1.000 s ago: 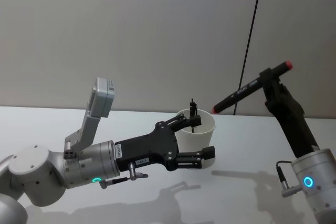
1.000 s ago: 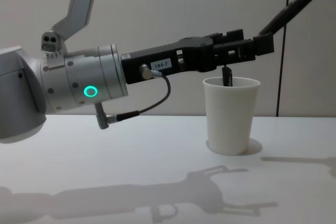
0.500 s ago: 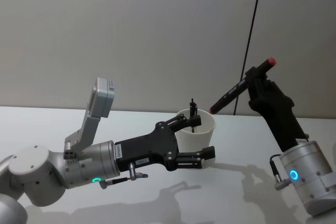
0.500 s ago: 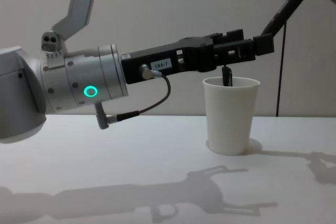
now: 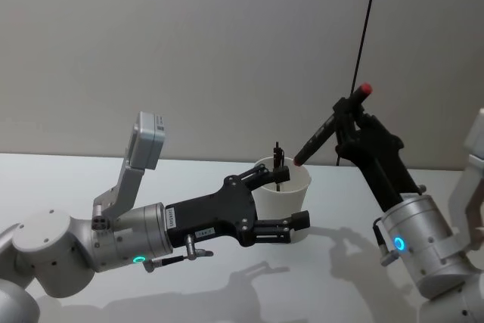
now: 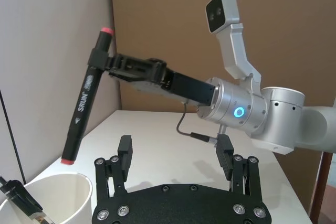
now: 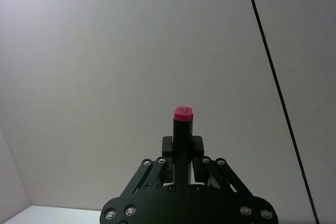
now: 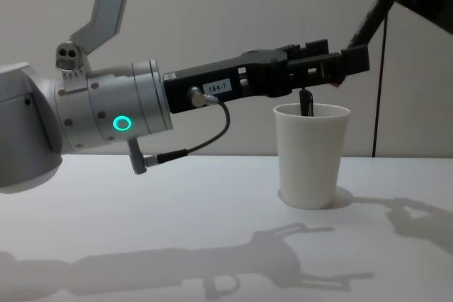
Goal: Place the pen into the pen holder.
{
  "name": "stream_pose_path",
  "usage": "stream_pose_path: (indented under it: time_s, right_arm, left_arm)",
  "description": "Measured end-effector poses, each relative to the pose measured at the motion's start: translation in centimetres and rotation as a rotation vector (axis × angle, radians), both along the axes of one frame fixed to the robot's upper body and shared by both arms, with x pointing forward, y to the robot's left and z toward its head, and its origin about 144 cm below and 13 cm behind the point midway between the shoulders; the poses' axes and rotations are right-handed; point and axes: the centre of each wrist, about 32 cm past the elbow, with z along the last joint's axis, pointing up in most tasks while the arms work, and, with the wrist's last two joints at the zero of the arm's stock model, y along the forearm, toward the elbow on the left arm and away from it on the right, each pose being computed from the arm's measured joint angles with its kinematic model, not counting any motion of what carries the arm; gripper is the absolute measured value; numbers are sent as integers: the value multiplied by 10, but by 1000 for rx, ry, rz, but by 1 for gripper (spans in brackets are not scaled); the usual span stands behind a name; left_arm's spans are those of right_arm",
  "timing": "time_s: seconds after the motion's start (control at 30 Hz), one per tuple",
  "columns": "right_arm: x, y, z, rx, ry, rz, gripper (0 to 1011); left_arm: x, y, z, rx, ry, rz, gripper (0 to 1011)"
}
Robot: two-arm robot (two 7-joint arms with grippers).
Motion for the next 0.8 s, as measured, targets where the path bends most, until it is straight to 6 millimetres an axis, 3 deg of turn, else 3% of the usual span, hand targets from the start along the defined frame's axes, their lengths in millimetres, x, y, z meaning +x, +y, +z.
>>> stream_pose_path:
  time_s: [0.8]
  right_arm:
    - [19,23,-8,-137,75,-10,202]
  left_arm:
    - [0,0,0,0,0,0,1003]
